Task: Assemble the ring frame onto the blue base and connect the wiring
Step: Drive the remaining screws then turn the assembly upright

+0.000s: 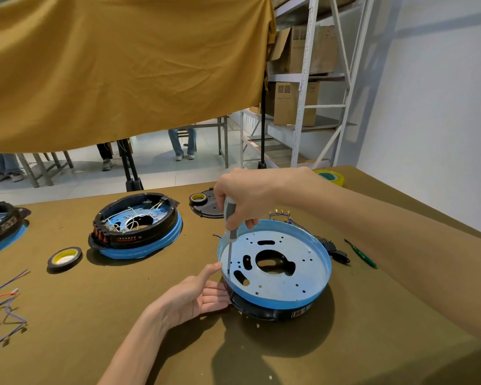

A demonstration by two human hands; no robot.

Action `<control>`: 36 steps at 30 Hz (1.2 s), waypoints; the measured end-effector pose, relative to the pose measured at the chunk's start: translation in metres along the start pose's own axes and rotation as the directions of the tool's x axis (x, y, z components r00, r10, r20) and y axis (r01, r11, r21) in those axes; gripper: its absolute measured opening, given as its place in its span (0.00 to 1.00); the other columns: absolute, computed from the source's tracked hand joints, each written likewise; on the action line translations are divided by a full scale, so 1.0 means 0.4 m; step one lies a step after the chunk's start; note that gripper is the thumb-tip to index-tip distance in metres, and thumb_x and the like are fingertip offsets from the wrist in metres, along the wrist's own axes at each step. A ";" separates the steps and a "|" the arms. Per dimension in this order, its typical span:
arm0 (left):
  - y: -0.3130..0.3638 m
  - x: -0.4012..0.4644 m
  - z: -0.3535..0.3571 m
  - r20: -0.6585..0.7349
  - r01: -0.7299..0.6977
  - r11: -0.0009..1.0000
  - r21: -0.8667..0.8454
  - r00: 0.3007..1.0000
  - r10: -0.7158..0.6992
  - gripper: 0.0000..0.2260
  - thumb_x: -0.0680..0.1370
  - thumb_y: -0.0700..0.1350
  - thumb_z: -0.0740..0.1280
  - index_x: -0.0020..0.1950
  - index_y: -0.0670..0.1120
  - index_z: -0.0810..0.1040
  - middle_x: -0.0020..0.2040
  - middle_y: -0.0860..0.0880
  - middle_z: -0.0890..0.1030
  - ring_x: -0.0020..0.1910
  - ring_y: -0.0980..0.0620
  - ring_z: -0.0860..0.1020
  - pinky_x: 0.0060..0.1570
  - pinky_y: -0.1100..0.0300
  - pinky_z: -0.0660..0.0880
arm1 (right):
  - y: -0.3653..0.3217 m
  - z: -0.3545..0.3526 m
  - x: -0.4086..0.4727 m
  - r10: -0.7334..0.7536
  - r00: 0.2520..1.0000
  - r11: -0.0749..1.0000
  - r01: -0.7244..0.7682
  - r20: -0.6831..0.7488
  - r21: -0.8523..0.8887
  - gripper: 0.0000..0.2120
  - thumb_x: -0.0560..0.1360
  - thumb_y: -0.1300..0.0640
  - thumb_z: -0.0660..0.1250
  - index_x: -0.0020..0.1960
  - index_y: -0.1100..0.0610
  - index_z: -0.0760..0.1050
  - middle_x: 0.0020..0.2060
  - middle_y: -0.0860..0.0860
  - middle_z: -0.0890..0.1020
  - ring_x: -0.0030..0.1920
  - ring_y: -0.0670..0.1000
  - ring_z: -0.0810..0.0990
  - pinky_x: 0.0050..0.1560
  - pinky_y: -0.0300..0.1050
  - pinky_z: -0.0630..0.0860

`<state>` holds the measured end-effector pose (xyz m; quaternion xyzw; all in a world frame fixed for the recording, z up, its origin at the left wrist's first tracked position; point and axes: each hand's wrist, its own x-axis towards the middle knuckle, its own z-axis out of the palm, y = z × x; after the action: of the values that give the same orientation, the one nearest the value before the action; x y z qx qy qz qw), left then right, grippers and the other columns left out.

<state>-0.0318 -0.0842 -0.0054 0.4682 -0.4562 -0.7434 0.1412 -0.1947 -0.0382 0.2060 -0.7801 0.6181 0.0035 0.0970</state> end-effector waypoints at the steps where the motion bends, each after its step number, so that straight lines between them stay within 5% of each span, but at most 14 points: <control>1: 0.000 -0.001 0.000 0.001 -0.004 1.000 0.000 1.000 0.004 0.32 0.72 0.60 0.72 0.61 0.33 0.78 0.51 0.35 0.86 0.50 0.41 0.87 0.46 0.54 0.85 | -0.001 0.002 -0.001 0.007 1.000 1.000 -0.007 -0.007 0.000 0.11 0.76 0.55 0.75 0.50 0.57 0.75 0.36 0.54 0.86 0.31 0.50 0.86 0.32 0.42 0.82; 7: -0.003 -0.001 -0.002 0.002 -0.019 1.000 -0.003 1.000 0.019 0.36 0.65 0.61 0.74 0.60 0.33 0.78 0.51 0.36 0.86 0.49 0.42 0.87 0.47 0.54 0.85 | 0.002 0.004 -0.003 0.034 0.999 0.999 -0.035 -0.022 -0.035 0.14 0.78 0.51 0.74 0.54 0.60 0.75 0.37 0.53 0.85 0.31 0.49 0.86 0.30 0.39 0.80; 11: -0.006 0.002 -0.010 0.032 -0.028 1.000 -0.003 0.999 0.028 0.37 0.66 0.62 0.75 0.61 0.33 0.77 0.52 0.35 0.86 0.52 0.41 0.87 0.49 0.53 0.85 | 0.001 0.014 -0.002 0.017 1.000 0.998 -0.017 -0.001 -0.062 0.15 0.78 0.52 0.72 0.59 0.54 0.71 0.41 0.50 0.83 0.39 0.51 0.86 0.32 0.41 0.77; 19: -0.006 0.011 -0.013 0.030 -0.028 1.000 0.005 0.999 0.027 0.39 0.64 0.62 0.76 0.61 0.33 0.77 0.51 0.36 0.86 0.50 0.42 0.87 0.46 0.54 0.85 | 0.009 0.029 0.004 0.022 0.999 1.000 -0.021 -0.050 0.015 0.12 0.78 0.50 0.72 0.51 0.57 0.73 0.38 0.51 0.86 0.30 0.48 0.85 0.27 0.37 0.77; 25: -0.006 0.013 -0.013 0.031 -0.023 1.000 0.008 0.999 0.023 0.39 0.64 0.62 0.76 0.62 0.33 0.77 0.51 0.35 0.86 0.50 0.42 0.87 0.45 0.54 0.85 | 0.002 0.016 0.002 0.022 1.000 1.000 -0.022 -0.004 -0.004 0.16 0.77 0.52 0.74 0.59 0.56 0.73 0.41 0.50 0.85 0.37 0.50 0.85 0.27 0.36 0.74; 36: -0.007 0.031 -0.026 0.058 0.005 1.000 0.005 0.998 -0.005 0.38 0.65 0.61 0.77 0.62 0.32 0.77 0.52 0.35 0.86 0.51 0.41 0.87 0.44 0.54 0.85 | 0.013 0.020 0.007 -0.023 0.999 0.994 0.028 -0.049 0.107 0.08 0.76 0.56 0.75 0.51 0.56 0.78 0.38 0.50 0.85 0.32 0.47 0.86 0.31 0.36 0.79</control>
<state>-0.0292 -0.0963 -0.0163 0.4482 -0.4608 -0.7558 0.1249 -0.1980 -0.0409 0.1969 -0.7814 0.6095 -0.0494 0.1243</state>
